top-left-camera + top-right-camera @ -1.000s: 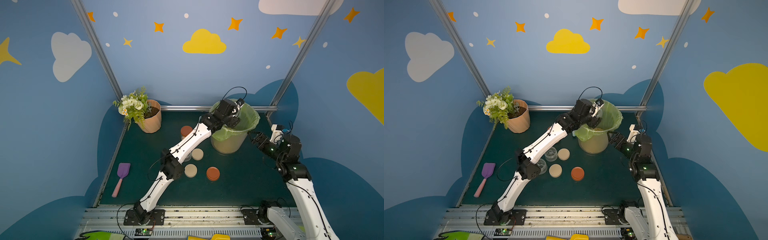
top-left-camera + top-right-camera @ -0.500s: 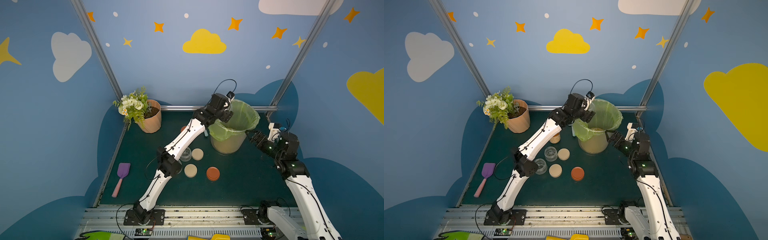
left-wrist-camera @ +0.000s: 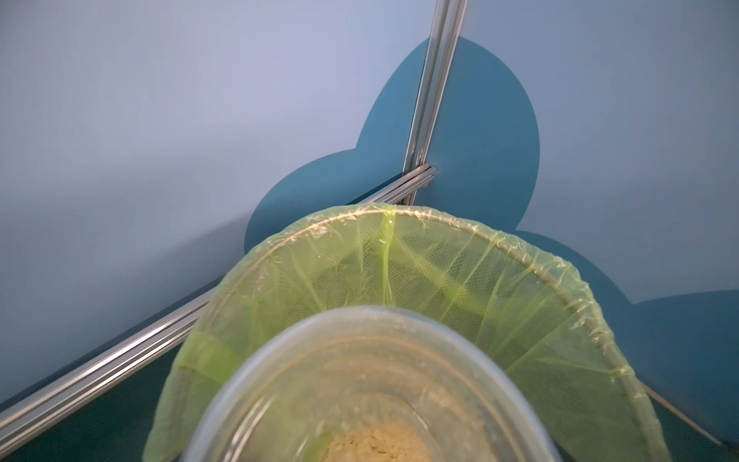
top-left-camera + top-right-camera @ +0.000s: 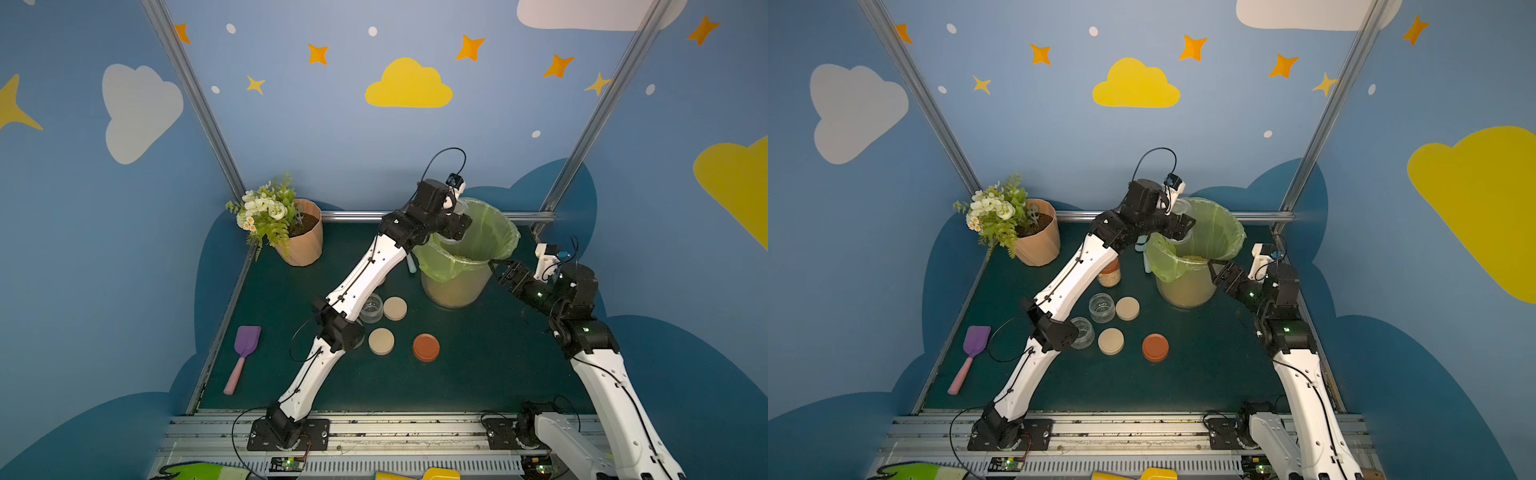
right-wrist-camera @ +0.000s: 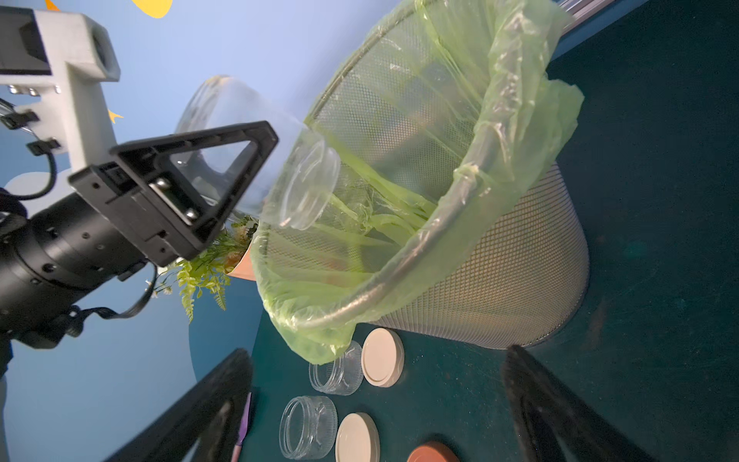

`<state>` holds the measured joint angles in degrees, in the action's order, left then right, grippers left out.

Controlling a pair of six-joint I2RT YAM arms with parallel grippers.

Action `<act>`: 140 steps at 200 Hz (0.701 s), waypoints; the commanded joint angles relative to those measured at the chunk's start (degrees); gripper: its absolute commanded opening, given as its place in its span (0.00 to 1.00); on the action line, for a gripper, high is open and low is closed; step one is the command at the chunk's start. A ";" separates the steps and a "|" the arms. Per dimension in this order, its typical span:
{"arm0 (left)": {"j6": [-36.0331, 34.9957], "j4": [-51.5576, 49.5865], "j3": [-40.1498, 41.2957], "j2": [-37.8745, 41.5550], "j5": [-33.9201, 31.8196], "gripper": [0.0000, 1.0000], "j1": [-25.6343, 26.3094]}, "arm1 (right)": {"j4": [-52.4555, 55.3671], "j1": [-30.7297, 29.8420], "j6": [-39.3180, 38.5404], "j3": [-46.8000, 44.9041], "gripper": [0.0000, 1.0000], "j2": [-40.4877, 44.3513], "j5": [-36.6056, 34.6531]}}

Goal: Empty expired oatmeal from jars
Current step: Pour the expired oatmeal into the trash bin.

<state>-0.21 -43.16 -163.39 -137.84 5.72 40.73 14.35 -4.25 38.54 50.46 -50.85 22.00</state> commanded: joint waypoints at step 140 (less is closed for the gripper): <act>-2.41 1.96 9.93 5.16 3.95 0.17 2.56 | -0.79 -1.95 -2.33 -1.76 0.97 2.95 -1.82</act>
<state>-1.41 -50.46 -161.53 -137.32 7.03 44.21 15.05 -5.76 36.32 49.50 -48.71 21.43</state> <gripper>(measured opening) 0.854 0.973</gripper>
